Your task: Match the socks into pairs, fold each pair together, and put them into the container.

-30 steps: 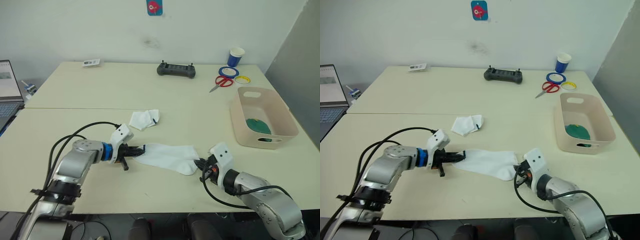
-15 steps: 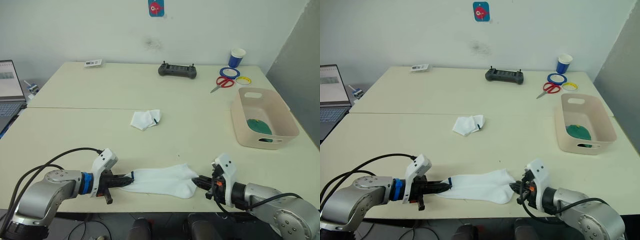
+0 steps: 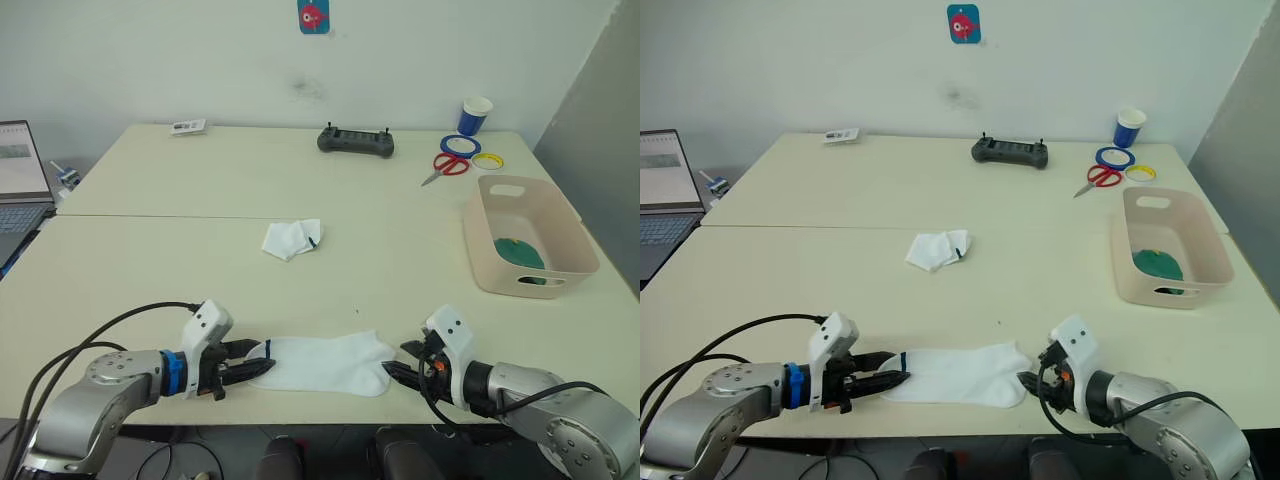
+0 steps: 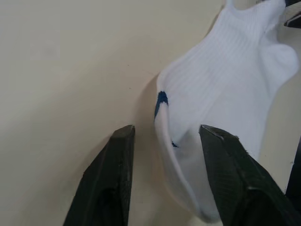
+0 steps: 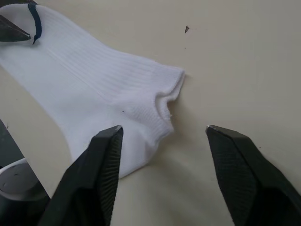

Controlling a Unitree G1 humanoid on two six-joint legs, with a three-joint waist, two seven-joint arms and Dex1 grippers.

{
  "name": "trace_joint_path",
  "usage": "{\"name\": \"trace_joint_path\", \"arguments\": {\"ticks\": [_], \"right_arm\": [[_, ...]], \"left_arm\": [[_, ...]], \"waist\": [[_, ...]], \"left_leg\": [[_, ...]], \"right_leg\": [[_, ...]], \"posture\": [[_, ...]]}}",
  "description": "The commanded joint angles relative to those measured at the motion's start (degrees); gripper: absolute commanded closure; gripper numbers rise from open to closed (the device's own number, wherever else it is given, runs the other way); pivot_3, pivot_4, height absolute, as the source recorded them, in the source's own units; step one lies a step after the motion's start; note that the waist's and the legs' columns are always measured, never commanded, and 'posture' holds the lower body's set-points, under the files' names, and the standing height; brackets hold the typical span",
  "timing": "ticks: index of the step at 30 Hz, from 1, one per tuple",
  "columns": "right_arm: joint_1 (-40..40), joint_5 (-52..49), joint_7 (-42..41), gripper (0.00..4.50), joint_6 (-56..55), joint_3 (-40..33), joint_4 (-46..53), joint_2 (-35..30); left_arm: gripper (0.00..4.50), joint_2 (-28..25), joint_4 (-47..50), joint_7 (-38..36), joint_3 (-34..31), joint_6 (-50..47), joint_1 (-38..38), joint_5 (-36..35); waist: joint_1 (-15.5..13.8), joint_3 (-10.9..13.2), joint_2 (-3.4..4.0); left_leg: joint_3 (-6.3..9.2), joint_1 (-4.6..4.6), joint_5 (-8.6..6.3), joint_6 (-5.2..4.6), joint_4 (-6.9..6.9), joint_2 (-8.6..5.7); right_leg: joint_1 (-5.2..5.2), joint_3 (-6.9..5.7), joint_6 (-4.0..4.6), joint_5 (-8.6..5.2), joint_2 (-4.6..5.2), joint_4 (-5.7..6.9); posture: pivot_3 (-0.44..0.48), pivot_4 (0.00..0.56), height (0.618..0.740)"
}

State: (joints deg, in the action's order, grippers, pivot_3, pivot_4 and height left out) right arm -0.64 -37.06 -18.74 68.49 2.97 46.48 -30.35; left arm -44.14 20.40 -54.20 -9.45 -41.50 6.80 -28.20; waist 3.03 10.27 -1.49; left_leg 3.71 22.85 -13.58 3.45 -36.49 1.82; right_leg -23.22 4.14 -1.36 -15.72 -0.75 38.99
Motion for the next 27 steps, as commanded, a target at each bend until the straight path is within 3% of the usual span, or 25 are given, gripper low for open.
{"name": "trace_joint_path", "arguments": {"ticks": [1, 2, 4, 5, 18, 22, 27], "right_arm": [[2.2, -0.6, -1.0, 0.40, -2.3, -1.5, 2.8, -0.6], [2.9, -0.7, -1.2, 0.05, -2.6, -1.4, 2.8, -0.8], [4.5, -0.8, -1.4, 0.00, -3.3, -1.2, 2.9, -1.0], [5.7, -0.8, -1.3, 0.00, -3.5, -1.1, 2.8, -0.8], [20.1, 2.1, 1.4, 0.00, -6.8, 2.1, -2.1, 5.3], [27.6, 10.5, 6.7, 0.00, -14.1, 6.3, -13.9, 12.5], [35.6, 19.3, 6.5, 0.00, -25.4, 10.7, -33.8, 18.7]], "left_arm": [[1.02, -0.5, 0.3, 1.6, -4.2, 1.9, 0.3, -0.3], [0.71, -0.3, 0.2, 2.0, -4.9, 2.0, 0.0, -0.7], [0.11, -0.2, 0.2, 2.3, -5.9, 1.9, -0.4, -1.5], [0.04, -0.2, -0.1, 2.4, -6.3, 1.9, -0.8, -1.7], [0.04, -0.5, -3.7, 1.7, -4.7, 4.9, -9.5, -1.5], [0.04, 1.7, -2.5, 4.5, -5.1, 5.3, -10.3, -2.0], [0.04, 4.7, -0.8, 8.5, -6.0, 5.8, -11.9, -2.1]], "waist": [[0.1, 0.0, -0.01], [0.1, 0.0, -0.02], [0.1, 0.0, -0.03], [0.1, 0.0, -0.03], [0.3, 0.1, -0.05], [0.5, 0.1, -0.05], [0.3, 0.0, -0.08]], "left_leg": [[0.00, 0.00, 0.00, 0.00, 0.02, 0.00], [0.00, 0.01, 0.00, 0.00, 0.03, 0.00], [0.00, 0.03, 0.00, 0.00, 0.07, 0.00], [0.00, 0.03, 0.00, 0.00, 0.08, 0.00], [-0.02, 0.03, 0.00, 0.00, 0.24, -0.01], [-0.01, -0.02, 0.01, 0.00, 0.41, 0.04], [-0.03, 0.04, 0.01, 0.01, 0.41, 0.05]], "right_leg": [[-0.01, -0.01, 0.00, 0.00, 0.00, 0.00], [-0.02, -0.01, 0.01, -0.01, 0.00, -0.01], [-0.03, -0.02, 0.01, -0.01, -0.01, -0.02], [-0.03, -0.02, 0.01, -0.01, -0.01, -0.04], [-0.06, -0.04, -0.22, 0.11, -0.03, -0.10], [-0.12, -0.05, -0.22, 0.11, -0.09, -0.06], [-0.17, -0.05, -0.21, 0.12, -0.11, -0.05]], "posture": [[0.000, 0.150, 0.740], [0.000, 0.150, 0.740], [0.000, 0.150, 0.740], [0.000, 0.150, 0.740], [0.000, 0.150, 0.740], [0.000, 0.150, 0.740], [0.000, 0.150, 0.740]]}}
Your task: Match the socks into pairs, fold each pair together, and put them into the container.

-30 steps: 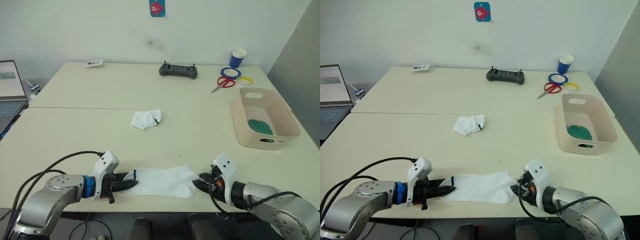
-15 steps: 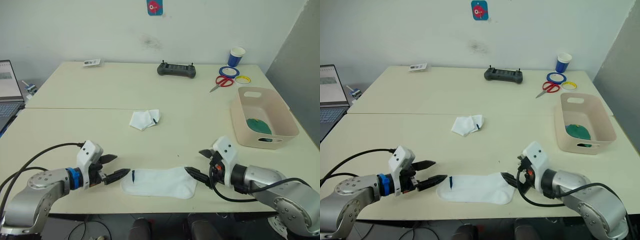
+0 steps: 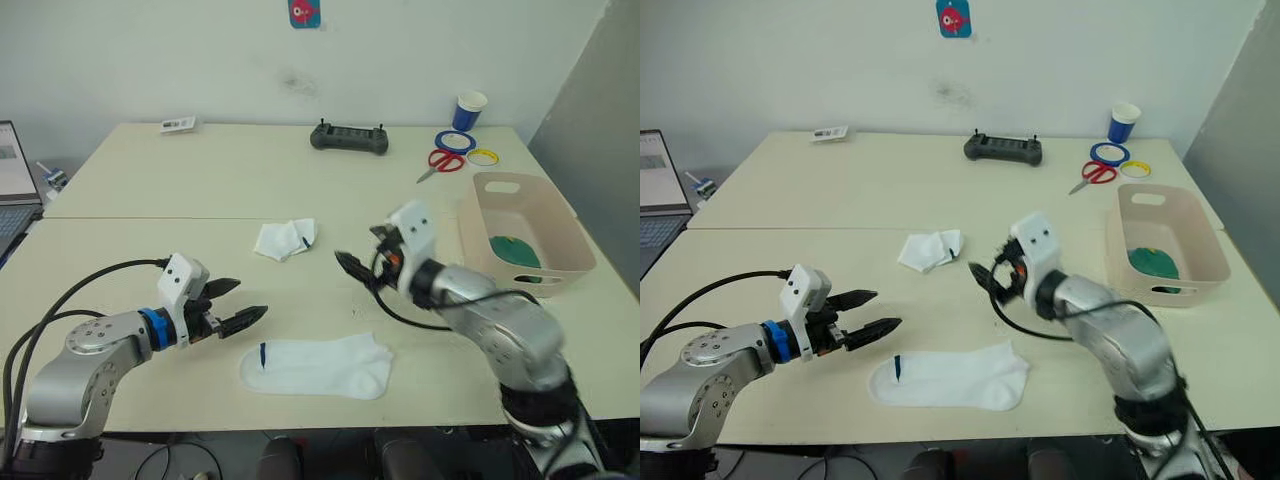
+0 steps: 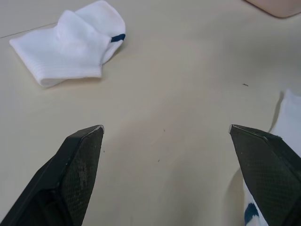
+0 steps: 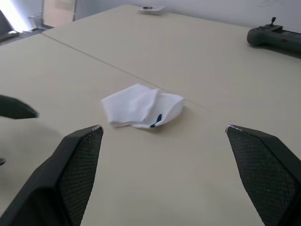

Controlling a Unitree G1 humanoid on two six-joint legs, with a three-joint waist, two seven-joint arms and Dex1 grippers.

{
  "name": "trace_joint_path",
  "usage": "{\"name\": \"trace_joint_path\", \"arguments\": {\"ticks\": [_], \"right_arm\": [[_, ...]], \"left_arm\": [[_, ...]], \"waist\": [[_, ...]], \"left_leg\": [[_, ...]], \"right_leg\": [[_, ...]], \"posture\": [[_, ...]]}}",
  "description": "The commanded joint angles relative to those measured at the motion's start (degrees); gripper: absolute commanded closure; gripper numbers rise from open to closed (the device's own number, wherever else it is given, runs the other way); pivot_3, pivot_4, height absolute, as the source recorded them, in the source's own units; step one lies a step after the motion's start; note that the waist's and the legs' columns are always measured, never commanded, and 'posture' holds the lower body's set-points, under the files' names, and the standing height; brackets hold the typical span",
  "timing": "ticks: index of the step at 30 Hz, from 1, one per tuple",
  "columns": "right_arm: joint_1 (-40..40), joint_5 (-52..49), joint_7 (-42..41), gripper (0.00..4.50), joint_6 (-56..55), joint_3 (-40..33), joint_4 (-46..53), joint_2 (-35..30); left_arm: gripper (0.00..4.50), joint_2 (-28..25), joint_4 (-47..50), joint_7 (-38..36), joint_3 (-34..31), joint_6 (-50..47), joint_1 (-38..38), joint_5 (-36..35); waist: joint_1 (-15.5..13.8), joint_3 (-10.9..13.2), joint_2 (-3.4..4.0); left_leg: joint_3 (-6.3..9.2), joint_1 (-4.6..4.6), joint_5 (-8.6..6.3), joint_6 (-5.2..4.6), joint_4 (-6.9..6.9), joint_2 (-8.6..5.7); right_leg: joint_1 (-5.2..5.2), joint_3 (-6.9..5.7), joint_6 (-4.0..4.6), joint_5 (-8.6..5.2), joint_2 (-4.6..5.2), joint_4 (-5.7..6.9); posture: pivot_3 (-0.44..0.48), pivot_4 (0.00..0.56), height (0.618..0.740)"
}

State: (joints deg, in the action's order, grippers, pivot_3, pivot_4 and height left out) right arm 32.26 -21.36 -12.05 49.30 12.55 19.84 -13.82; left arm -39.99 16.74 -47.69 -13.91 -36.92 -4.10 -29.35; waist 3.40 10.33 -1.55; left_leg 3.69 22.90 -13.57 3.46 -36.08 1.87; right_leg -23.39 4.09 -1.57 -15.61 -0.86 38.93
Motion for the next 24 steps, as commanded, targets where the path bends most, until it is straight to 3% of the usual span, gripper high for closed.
{"name": "trace_joint_path", "arguments": {"ticks": [1, 7, 14, 22, 24], "right_arm": [[4.8, 4.9, -0.3, 0.00, -8.9, 1.5, -12.5, 4.0], [14.4, 9.9, -1.2, 0.00, -22.0, 0.2, -36.2, 11.5], [21.2, 12.2, -1.1, 0.00, -32.1, -3.3, -54.6, 17.2], [27.5, 14.6, -1.8, 0.00, -39.5, -6.2, -71.8, 20.5], [28.7, 14.2, -1.2, 0.38, -40.4, -7.5, -75.3, 21.2]], "left_arm": [[0.04, 1.5, 3.5, 3.3, -1.9, 1.4, -1.3, -1.1], [0.04, 5.2, 9.5, 8.9, -4.7, 0.3, 0.9, -3.1], [0.04, 6.2, 14.6, 12.8, -7.6, 0.7, 4.9, -4.7], [0.04, 5.9, 15.4, 13.9, -6.2, 1.7, 6.1, -3.8], [0.00, 6.0, 15.3, 14.1, -5.8, 1.8, 5.9, -3.6]], "waist": [[-0.1, 0.0, -0.02], [-0.1, 0.0, -0.02], [0.0, 0.0, -0.01], [0.0, 0.0, 0.01], [0.0, 0.0, 0.01]], "left_leg": [[0.01, 0.00, 0.00, 0.00, 0.00, 0.00], [0.00, 0.01, 0.00, 0.00, 0.01, 0.00], [0.02, 0.00, 0.00, 0.00, 0.03, 0.00], [0.03, -0.03, 0.00, 0.00, 0.01, -0.01], [0.03, -0.02, 0.00, 0.00, 0.02, -0.01]], "right_leg": [[0.00, -0.01, 0.00, -0.01, 0.00, 0.00], [-0.01, 0.00, 0.15, 0.08, 0.02, 0.02], [-0.01, -0.02, 0.28, 0.16, 0.02, 0.04], [0.02, -0.03, 0.29, 0.17, 0.00, 0.05], [0.02, -0.03, 0.30, 0.17, 0.00, 0.04]], "posture": [[0.000, 0.150, 0.740], [0.000, 0.150, 0.740], [0.000, 0.150, 0.740], [0.000, 0.150, 0.740], [0.000, 0.150, 0.740]]}}
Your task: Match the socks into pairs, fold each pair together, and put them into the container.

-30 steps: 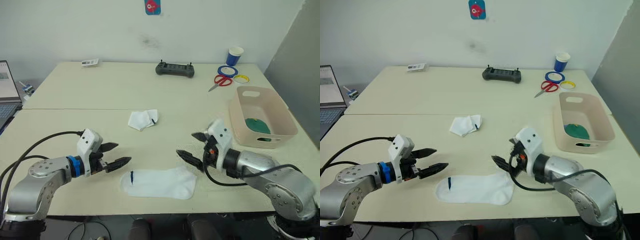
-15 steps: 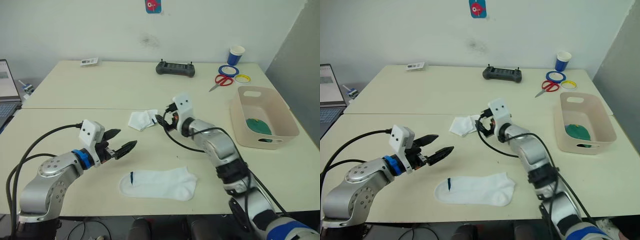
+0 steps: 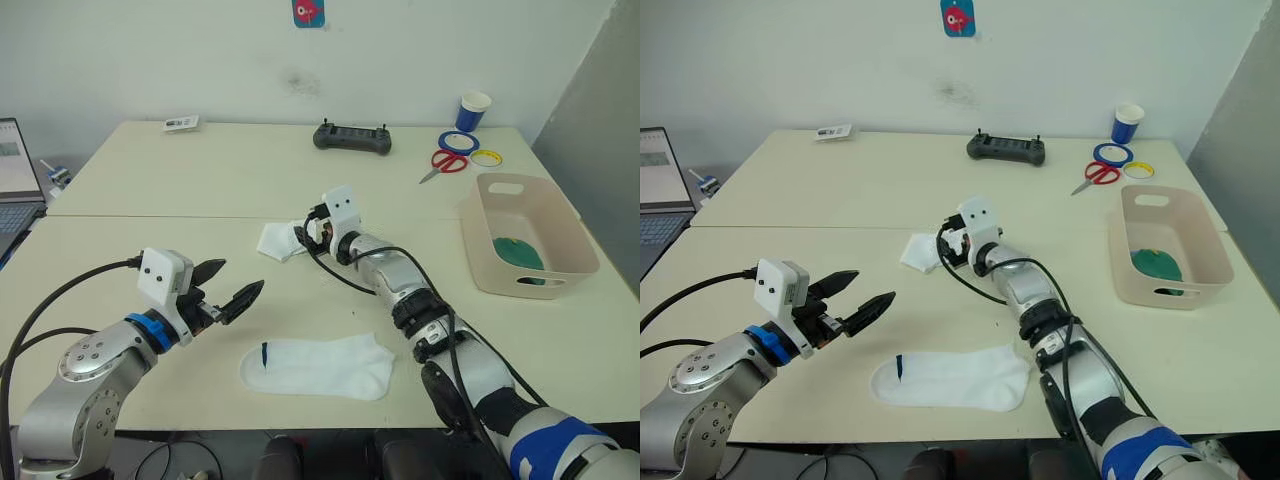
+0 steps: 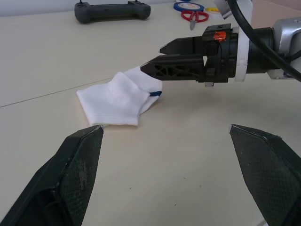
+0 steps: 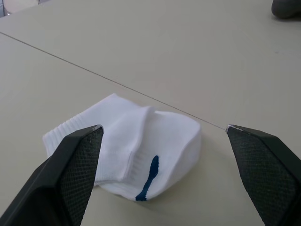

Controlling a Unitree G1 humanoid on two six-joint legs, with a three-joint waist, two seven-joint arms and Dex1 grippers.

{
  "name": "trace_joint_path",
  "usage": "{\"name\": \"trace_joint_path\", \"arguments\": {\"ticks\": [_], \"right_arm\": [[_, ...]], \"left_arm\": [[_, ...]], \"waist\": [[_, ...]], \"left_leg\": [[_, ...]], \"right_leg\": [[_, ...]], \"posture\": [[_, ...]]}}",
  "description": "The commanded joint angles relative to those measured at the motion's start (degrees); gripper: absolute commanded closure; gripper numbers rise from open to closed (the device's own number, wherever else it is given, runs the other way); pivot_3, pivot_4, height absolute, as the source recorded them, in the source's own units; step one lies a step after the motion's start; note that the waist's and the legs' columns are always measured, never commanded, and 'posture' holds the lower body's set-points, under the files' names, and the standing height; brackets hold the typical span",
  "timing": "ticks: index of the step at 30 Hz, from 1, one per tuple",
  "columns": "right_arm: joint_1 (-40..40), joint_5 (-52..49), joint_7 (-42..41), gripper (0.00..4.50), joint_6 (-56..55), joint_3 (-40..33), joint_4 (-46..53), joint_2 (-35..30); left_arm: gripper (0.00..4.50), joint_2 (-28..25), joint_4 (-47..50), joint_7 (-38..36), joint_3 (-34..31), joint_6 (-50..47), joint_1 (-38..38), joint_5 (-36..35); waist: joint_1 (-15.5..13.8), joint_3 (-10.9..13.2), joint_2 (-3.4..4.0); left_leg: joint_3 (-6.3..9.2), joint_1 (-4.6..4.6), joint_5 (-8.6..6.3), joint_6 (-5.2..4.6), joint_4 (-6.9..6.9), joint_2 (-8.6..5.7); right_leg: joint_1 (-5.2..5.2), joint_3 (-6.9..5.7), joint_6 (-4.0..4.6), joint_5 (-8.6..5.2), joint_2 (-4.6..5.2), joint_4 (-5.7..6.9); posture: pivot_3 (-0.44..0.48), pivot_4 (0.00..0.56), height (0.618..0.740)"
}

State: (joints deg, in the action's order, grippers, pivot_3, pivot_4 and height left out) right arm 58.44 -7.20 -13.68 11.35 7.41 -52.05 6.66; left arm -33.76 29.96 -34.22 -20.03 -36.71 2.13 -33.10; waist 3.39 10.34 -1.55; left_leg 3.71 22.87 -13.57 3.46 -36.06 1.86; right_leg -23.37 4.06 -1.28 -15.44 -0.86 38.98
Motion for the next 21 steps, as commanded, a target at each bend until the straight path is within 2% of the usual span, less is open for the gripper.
{"name": "trace_joint_path", "arguments": {"ticks": [1, 6, 11, 12, 16, 21], "right_arm": [[3.0, -0.1, 0.4, 0.63, -2.7, -3.1, -4.8, 1.0], [4.4, 0.4, -1.2, 2.40, -3.5, -4.7, -8.5, 2.0], [3.8, 1.0, -2.0, 4.24, -3.5, -5.3, -7.9, 2.3], [3.5, 1.1, -2.1, 4.48, -3.3, -5.3, -7.3, 2.3], [1.4, 1.2, -2.1, 4.48, -2.8, -5.1, -2.0, 2.1], [-6.0, 0.9, -2.5, 4.48, 3.9, -3.1, 17.8, 0.8]], "left_arm": [[0.00, -0.2, 2.0, 0.7, 0.5, 1.7, -0.5, 0.3], [0.00, -0.3, 1.4, 0.9, 1.8, 2.3, -1.2, 0.8], [0.00, -0.5, 0.6, 1.0, 2.5, 2.9, -1.7, 1.2], [0.00, -0.4, 0.5, 1.0, 2.7, 3.0, -1.8, 1.2], [0.00, -0.3, 0.0, 1.0, 3.3, 3.4, -2.3, 1.5], [0.00, -0.5, -0.7, 0.8, 3.3, 3.7, -2.7, 1.6]], "waist": [[0.0, 0.0, 0.00], [0.0, 0.0, 0.02], [0.1, 0.0, 0.02], [0.1, 0.0, 0.02], [0.1, 0.0, 0.03], [0.0, 0.0, 0.03]], "left_leg": [[0.00, 0.00, 0.00, 0.00, 0.00, 0.00], [0.03, 0.00, 0.00, 0.00, 0.01, 0.00], [0.04, 0.00, 0.00, 0.00, 0.01, 0.00], [0.04, 0.00, 0.00, 0.00, 0.01, 0.00], [0.04, 0.00, 0.00, 0.00, 0.01, 0.00], [0.08, 0.03, 0.00, 0.00, 0.01, 0.00]], "right_leg": [[0.00, 0.00, 0.00, 0.00, 0.00, 0.00], [0.00, -0.01, 0.01, 0.00, 0.00, 0.01], [0.00, -0.03, 0.01, 0.00, -0.01, 0.01], [0.00, -0.03, 0.01, 0.00, -0.01, 0.01], [0.00, -0.02, 0.01, 0.00, -0.01, 0.01], [-0.01, -0.05, 0.01, 0.00, 0.00, 0.01]], "posture": [[0.000, 0.150, 0.740], [0.000, 0.150, 0.740], [0.000, 0.150, 0.740], [0.000, 0.150, 0.740], [0.000, 0.150, 0.740], [0.000, 0.150, 0.740]]}}
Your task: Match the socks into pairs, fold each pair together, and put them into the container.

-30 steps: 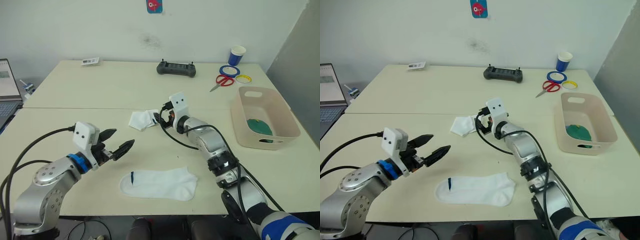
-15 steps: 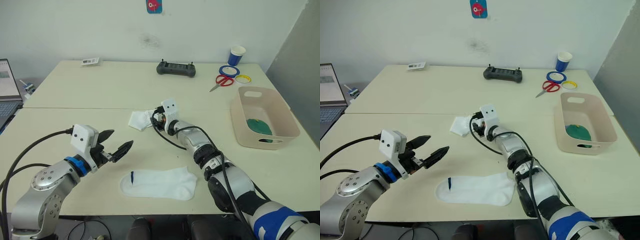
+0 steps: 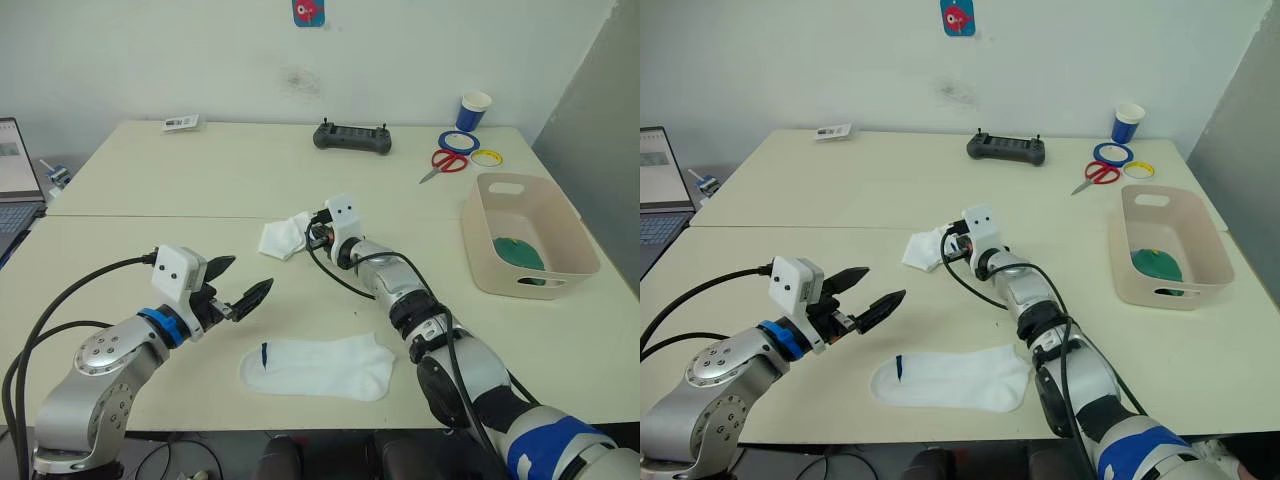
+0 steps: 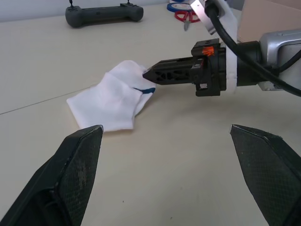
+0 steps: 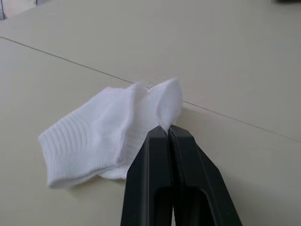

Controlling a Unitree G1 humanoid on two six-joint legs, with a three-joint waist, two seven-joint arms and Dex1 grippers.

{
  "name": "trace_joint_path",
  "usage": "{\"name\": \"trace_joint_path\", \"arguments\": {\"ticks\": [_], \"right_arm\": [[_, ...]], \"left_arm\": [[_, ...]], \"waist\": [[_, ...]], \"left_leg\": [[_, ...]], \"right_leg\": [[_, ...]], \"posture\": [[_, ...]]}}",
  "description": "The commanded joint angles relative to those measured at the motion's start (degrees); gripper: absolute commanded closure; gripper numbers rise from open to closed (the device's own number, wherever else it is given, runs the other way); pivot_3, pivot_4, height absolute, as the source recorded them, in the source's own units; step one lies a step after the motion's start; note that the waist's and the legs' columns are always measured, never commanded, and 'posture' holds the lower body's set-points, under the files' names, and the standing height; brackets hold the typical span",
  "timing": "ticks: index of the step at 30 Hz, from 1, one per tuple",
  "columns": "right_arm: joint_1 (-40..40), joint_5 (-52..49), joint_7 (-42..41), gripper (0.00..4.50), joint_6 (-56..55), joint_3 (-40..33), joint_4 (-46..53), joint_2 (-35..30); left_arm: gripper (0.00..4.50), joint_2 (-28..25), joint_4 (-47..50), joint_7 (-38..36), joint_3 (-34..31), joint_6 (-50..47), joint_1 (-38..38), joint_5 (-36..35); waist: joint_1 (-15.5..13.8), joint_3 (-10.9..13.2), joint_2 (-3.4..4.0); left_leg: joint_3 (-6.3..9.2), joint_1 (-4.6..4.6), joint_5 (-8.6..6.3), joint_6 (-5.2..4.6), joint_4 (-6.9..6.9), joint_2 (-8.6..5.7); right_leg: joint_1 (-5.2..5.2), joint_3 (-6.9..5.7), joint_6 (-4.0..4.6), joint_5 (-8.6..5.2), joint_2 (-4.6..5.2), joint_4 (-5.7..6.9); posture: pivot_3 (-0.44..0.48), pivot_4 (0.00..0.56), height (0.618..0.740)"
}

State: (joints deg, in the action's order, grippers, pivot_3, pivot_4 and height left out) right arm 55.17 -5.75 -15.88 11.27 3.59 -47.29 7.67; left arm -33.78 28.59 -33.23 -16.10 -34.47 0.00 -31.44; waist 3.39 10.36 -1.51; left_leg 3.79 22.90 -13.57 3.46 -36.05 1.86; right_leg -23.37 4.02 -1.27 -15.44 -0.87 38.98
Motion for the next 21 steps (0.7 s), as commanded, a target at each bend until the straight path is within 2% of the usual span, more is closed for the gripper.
{"name": "trace_joint_path", "arguments": {"ticks": [1, 8, 12, 16, 21], "right_arm": [[-5.3, -0.9, -0.4, 4.48, 7.3, 1.3, 19.4, -0.7], [-23.2, -5.3, 0.6, 4.48, 32.0, 1.8, 59.2, -5.9], [-28.5, -7.6, 2.2, 4.48, 41.2, -0.4, 72.6, -8.7], [-29.0, -10.4, 3.5, 4.48, 46.8, -1.6, 80.9, -8.9], [-28.4, -11.7, 4.6, 4.48, 50.5, -0.7, 82.3, -8.6]], "left_arm": [[0.00, -0.6, 0.6, -0.3, -0.7, 1.5, -0.6, 0.0], [0.00, -1.2, -1.3, -0.9, 0.1, 1.6, -1.9, 0.4], [0.00, -0.8, -3.0, -1.3, 1.9, 1.8, -4.0, 0.9], [0.00, -0.1, -4.3, -2.2, 4.1, 1.6, -6.1, 0.9], [0.00, 2.2, -5.2, -2.4, 7.8, -5.7, -10.5, -4.0]], "waist": [[-0.1, 0.0, 0.00], [-0.5, 0.0, 0.00], [-0.4, 0.0, 0.03], [0.0, 0.0, 0.02], [-0.1, 0.0, 0.02]], "left_leg": [[0.01, 0.01, 0.00, 0.00, 0.00, 0.00], [0.15, 0.02, 0.00, 0.00, 0.03, -0.01], [0.15, 0.01, 0.01, 0.02, 0.02, -0.02], [0.12, -0.06, 0.03, 0.04, 0.01, -0.02], [0.14, -0.05, 0.03, 0.04, 0.02, -0.01]], "right_leg": [[0.00, -0.01, 0.00, 0.00, 0.00, 0.00], [0.02, -0.11, -0.20, -0.15, 0.02, 0.00], [0.03, -0.09, -0.20, -0.20, 0.02, -0.01], [0.05, -0.06, -0.22, -0.17, -0.01, 0.02], [0.05, -0.07, -0.23, -0.18, -0.04, 0.00]], "posture": [[0.000, 0.150, 0.740], [0.000, 0.150, 0.740], [0.000, 0.150, 0.740], [0.000, 0.150, 0.740], [0.000, 0.150, 0.740]]}}
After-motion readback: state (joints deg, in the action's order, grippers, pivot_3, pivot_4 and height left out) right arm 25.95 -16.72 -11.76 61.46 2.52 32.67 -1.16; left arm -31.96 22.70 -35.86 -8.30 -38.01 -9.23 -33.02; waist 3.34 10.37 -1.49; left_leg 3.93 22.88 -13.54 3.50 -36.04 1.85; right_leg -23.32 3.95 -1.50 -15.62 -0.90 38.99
